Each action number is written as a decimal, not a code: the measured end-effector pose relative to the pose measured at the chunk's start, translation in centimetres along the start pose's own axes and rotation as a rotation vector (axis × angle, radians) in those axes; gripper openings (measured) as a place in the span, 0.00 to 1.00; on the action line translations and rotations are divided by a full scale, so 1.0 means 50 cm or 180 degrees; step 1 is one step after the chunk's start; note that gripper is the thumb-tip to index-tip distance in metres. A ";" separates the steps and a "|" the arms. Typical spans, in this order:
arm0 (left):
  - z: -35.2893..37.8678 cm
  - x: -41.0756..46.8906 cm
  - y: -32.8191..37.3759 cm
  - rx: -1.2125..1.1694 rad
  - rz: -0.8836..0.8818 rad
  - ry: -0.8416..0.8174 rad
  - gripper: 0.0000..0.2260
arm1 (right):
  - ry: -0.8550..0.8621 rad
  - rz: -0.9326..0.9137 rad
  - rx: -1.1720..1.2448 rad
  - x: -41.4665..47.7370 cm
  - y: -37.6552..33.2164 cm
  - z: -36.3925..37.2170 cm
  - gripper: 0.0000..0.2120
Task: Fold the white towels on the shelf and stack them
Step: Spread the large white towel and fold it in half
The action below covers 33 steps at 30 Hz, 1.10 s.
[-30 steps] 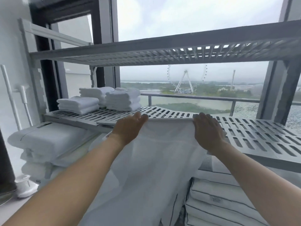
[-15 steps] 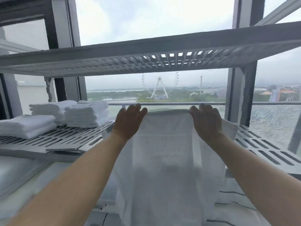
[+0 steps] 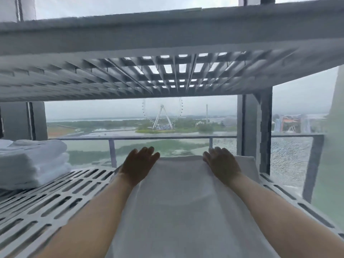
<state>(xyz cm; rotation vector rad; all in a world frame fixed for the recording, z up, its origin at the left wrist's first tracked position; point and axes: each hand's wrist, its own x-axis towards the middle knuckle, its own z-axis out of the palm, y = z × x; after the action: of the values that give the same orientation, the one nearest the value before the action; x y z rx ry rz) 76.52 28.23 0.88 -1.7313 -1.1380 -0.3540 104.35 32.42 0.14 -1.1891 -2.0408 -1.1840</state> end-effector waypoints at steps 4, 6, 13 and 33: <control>0.089 0.052 0.007 0.0177 0.0257 0.0089 0.14 | -0.0035 -0.0297 0.0080 0.051 0.058 0.088 0.14; 0.134 0.057 0.019 0.0129 0.0404 -0.0132 0.11 | 0.0000 -0.0463 0.0240 0.055 0.059 0.143 0.10; 0.195 0.022 0.088 -0.0425 -0.0046 -0.1829 0.22 | -0.1000 -0.0267 0.0775 -0.009 -0.022 0.248 0.15; 0.191 0.059 0.199 -0.2119 -0.0558 -0.3036 0.33 | -0.3174 0.0843 0.1880 -0.028 -0.026 0.245 0.27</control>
<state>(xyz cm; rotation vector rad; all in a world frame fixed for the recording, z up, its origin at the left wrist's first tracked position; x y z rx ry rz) 83.73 37.22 -7.23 -2.4984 -2.0164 0.0365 104.04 42.10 -7.60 -1.8201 -2.4761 0.2595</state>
